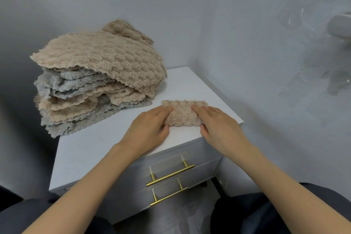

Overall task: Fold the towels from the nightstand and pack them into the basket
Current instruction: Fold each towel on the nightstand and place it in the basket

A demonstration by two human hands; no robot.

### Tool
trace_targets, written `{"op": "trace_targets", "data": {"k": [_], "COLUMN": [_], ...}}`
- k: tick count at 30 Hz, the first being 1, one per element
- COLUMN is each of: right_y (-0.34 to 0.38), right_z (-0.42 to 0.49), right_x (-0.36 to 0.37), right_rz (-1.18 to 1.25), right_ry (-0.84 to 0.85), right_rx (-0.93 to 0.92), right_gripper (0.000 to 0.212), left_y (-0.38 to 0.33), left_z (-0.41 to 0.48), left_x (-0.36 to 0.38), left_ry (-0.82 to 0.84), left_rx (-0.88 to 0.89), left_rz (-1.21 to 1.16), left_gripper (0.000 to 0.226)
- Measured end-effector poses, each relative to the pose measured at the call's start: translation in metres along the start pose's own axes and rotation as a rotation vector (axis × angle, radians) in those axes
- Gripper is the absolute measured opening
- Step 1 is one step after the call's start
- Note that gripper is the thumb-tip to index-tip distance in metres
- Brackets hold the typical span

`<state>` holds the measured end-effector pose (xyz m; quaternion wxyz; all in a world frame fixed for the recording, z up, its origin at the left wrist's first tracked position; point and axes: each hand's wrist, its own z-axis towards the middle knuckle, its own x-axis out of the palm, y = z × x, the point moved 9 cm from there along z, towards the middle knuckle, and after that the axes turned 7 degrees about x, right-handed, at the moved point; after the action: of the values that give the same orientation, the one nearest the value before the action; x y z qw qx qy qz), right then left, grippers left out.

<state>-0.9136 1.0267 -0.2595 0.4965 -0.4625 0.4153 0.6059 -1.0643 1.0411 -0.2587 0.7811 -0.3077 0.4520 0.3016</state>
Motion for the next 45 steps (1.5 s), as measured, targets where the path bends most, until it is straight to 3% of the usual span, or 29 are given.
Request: {"op": "trace_targets", "data": {"k": [4,7,10,14,17,22,28,34,45], "right_y": [-0.004,-0.01,-0.013,-0.016,-0.016,-0.015,-0.008,-0.004,0.002], "right_z": [0.0,0.004,0.008,0.016,0.021,0.024,0.03,0.032,0.025], "right_x": [-0.004,-0.001,-0.001,0.0,0.002,0.012,0.021,0.019,0.01], "right_rz": [0.058,0.221,0.4,0.557,0.634,0.53,0.411,0.321,0.378], "right_ry": [-0.004,0.107,0.189,0.246,0.307,0.372,0.409,0.412,0.408], "right_rx": [-0.006,0.025,0.068,0.142,0.168,0.201,0.164,0.125,0.103], "right_gripper": [0.049,0.041,0.015,0.039,0.044,0.027,0.031,0.032,0.03], "left_y": [0.001,0.009,0.019,0.024,0.022,0.021,0.022,0.018,0.016], "left_z": [0.0,0.003,0.002,0.0,0.002,0.002,0.001,-0.003,-0.006], "left_x": [0.0,-0.001,0.0,0.005,0.007,0.008,0.008,0.008,0.009], "left_ry": [0.035,0.064,0.079,0.14,0.151,0.232,0.297,0.436,0.371], "left_rx": [0.007,-0.059,-0.178,-0.267,-0.265,-0.206,-0.269,-0.225,-0.242], "left_rz": [-0.115,-0.34,-0.508,-0.609,-0.482,-0.233,-0.432,-0.396,-0.472], "left_gripper": [0.042,0.03,0.017,0.038,0.038,0.039,0.039,0.038,0.023]}}
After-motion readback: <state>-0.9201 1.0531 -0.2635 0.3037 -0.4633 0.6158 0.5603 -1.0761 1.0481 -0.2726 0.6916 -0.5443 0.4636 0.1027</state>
